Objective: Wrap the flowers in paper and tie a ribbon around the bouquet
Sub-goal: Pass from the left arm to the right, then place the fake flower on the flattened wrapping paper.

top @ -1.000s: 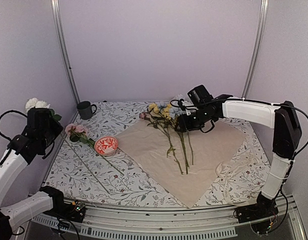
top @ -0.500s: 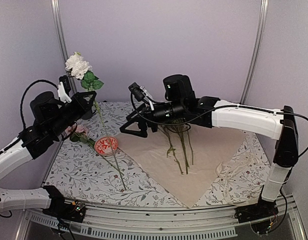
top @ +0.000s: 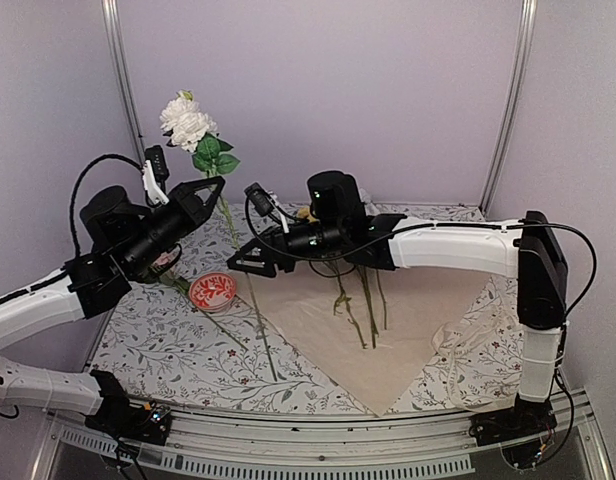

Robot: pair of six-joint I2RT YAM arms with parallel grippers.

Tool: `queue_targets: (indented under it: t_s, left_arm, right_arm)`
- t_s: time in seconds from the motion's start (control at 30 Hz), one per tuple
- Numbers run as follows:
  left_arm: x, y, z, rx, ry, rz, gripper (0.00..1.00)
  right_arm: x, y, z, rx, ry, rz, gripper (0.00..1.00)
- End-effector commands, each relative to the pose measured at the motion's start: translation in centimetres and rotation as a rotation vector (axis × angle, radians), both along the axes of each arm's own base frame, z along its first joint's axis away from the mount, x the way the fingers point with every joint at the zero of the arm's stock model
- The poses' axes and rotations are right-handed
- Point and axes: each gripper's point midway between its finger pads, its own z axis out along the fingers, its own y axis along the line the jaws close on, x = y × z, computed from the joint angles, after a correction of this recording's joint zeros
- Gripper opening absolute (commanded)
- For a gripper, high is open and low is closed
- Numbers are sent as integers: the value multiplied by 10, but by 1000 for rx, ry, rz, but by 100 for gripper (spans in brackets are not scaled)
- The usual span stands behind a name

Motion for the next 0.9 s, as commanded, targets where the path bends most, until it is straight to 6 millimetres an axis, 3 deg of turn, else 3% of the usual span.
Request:
queue_targets:
  t_s: [0.0,0.03,0.07,0.1,0.13,0.2,0.23,0.27,0.33,0.43,0.6,0.73,0.87]
  left_arm:
    - [-2,-2,4,-22,-26,2,6]
    - [-1,-1,0,-19,-15,9,7]
    - [2,1,-5,-11,10,28,8]
    - [7,6,-14,3,52,68,13]
    - [13,10,-26,32,110,113,26]
    - [26,24,-50,137,221,234,70]
    - [31,34,-66,212,296,303,84]
    - [35,45,-84,286,368,376,90]
    - [38,66,-113,432,482,487,95]
    - [41,87,-145,593,551,552,96]
    - [47,125,-203,619,744,550,97]
    - [48,157,-224,608,790,618,97]
    - [50,186,-251,590,852,680,96]
  right_arm:
    - [-4,2,18,54,-2,21,33]
    - [-5,1,17,51,0,16,11]
    - [-3,-1,17,47,0,2,1]
    - [0,-4,16,43,5,-16,0]
    - [6,-8,14,32,13,-43,0]
    - [25,-19,8,-4,49,-125,0]
    - [39,-28,2,-30,71,-177,0]
    - [53,-39,-5,-61,99,-234,0]
    - [83,-63,-26,-141,165,-364,0]
    - [124,-103,-71,-323,213,-559,0]
    - [175,-155,-153,-734,138,-761,0]
    - [193,-183,-180,-890,108,-865,0]
    - [200,-192,-195,-923,127,-927,1]
